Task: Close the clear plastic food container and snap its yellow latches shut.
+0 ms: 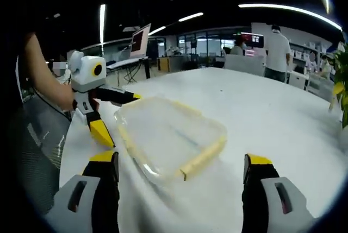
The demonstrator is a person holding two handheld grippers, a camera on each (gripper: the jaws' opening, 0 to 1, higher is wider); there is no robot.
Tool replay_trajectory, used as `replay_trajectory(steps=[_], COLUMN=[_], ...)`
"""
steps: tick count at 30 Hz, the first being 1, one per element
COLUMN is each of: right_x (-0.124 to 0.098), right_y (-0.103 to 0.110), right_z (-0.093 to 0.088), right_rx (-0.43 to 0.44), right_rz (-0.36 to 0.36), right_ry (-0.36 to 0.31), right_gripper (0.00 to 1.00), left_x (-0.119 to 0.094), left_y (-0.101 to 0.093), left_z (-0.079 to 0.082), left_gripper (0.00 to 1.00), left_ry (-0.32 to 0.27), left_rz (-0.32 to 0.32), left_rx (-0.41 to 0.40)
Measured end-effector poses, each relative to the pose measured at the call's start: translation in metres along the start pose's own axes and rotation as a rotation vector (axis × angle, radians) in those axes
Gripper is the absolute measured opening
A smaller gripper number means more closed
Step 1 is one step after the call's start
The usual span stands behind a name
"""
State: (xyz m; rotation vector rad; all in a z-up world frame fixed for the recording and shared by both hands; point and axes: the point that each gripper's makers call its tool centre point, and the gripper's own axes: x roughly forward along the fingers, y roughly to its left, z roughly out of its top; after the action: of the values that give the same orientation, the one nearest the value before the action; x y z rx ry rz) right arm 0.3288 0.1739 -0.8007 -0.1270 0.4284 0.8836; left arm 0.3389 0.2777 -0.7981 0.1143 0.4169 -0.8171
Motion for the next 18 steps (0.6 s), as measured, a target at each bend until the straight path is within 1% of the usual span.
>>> replay_trajectory(steps=[2, 4, 6, 9, 12, 13, 15, 18], right_x=[0.003, 0.007, 0.011, 0.015, 0.017, 0.019, 0.019, 0.02], right_y=[0.004, 0.007, 0.009, 0.011, 0.009, 0.009, 0.007, 0.007], right_z=[-0.003, -0.009, -0.013, -0.015, -0.016, -0.017, -0.018, -0.022], right_rx=[-0.013, -0.026, -0.049, -0.027, -0.015, -0.014, -0.014, -0.038], right_rz=[0.004, 0.002, 0.0, -0.006, -0.018, -0.012, -0.017, -0.006], right_ry=[-0.002, 0.011, 0.009, 0.001, 0.001, 0.005, 0.009, 0.033], right_gripper=[0.92, 0.92, 0.87, 0.85, 0.84, 0.84, 0.83, 0.8], left_x=[0.003, 0.005, 0.007, 0.007, 0.006, 0.007, 0.009, 0.013], left_y=[0.001, -0.001, -0.004, -0.004, 0.002, 0.003, 0.003, 0.0], left_z=[-0.003, -0.006, -0.011, -0.012, -0.01, -0.01, -0.013, -0.021], left_gripper=[0.86, 0.86, 0.85, 0.85, 0.86, 0.86, 0.86, 0.84], left_ry=[0.005, 0.013, 0.031, 0.034, 0.027, 0.023, 0.026, 0.051], left_rz=[0.003, -0.002, -0.014, -0.009, 0.02, 0.024, 0.024, 0.016], left_rx=[-0.003, 0.003, 0.005, 0.01, 0.028, 0.03, 0.031, 0.056])
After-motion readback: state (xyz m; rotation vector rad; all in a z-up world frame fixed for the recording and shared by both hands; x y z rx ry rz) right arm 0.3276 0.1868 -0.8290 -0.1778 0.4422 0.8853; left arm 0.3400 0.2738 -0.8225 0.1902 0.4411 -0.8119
